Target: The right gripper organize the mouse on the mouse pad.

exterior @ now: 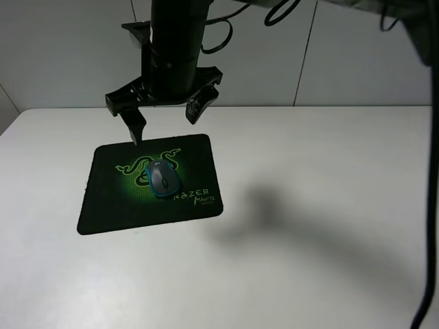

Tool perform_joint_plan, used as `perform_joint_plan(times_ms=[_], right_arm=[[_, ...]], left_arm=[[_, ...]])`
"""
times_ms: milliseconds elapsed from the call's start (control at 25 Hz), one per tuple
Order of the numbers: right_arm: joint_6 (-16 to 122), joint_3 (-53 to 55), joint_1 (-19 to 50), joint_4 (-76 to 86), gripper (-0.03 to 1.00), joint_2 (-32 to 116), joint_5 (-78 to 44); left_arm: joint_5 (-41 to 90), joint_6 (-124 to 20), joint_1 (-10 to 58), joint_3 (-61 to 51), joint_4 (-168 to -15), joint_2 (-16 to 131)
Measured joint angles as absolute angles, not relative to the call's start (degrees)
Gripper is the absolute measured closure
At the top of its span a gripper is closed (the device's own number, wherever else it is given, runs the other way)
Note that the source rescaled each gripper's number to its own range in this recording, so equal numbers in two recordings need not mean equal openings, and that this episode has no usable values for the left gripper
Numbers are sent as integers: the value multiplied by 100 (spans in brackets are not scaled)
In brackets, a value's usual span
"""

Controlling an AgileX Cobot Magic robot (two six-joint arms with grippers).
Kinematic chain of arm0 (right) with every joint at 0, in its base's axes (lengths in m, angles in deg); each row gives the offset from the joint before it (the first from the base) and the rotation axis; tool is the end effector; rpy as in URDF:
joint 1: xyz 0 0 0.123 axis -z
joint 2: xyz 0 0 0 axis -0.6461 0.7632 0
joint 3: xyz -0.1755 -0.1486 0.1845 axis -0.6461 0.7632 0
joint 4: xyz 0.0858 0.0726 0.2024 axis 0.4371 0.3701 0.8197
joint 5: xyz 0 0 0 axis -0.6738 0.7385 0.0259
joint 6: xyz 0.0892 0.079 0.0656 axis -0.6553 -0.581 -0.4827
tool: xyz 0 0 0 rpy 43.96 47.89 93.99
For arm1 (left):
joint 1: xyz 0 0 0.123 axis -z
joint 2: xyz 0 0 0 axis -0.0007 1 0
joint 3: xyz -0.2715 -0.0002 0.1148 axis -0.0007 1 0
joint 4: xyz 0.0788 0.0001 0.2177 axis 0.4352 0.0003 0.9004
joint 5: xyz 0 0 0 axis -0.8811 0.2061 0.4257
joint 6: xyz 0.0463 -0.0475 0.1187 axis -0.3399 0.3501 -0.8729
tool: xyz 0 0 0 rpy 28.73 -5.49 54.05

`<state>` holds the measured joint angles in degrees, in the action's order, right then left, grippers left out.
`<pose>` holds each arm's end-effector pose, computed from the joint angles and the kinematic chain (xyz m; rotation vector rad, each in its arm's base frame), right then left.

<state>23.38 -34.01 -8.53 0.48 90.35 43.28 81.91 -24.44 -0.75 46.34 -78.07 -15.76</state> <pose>0.2990 0.3515 0.2422 -1.0037 2.6731 0.2938 0.0069 0.0001 0.2446 0.1019 2.0457 0.0792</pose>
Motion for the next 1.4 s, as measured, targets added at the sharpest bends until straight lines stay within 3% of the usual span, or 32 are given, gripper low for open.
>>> perform_joint_plan(times_ms=[600,1400], right_arm=[[2833,-195,-853,50,-3,6392,4335],[2839,2665,-853,-20,-3,2587,4352]], left_arm=[[8191,-2444,-75,4634,-7807,-1576],[8191,-2444,-75,4634,-7807,-1576]])
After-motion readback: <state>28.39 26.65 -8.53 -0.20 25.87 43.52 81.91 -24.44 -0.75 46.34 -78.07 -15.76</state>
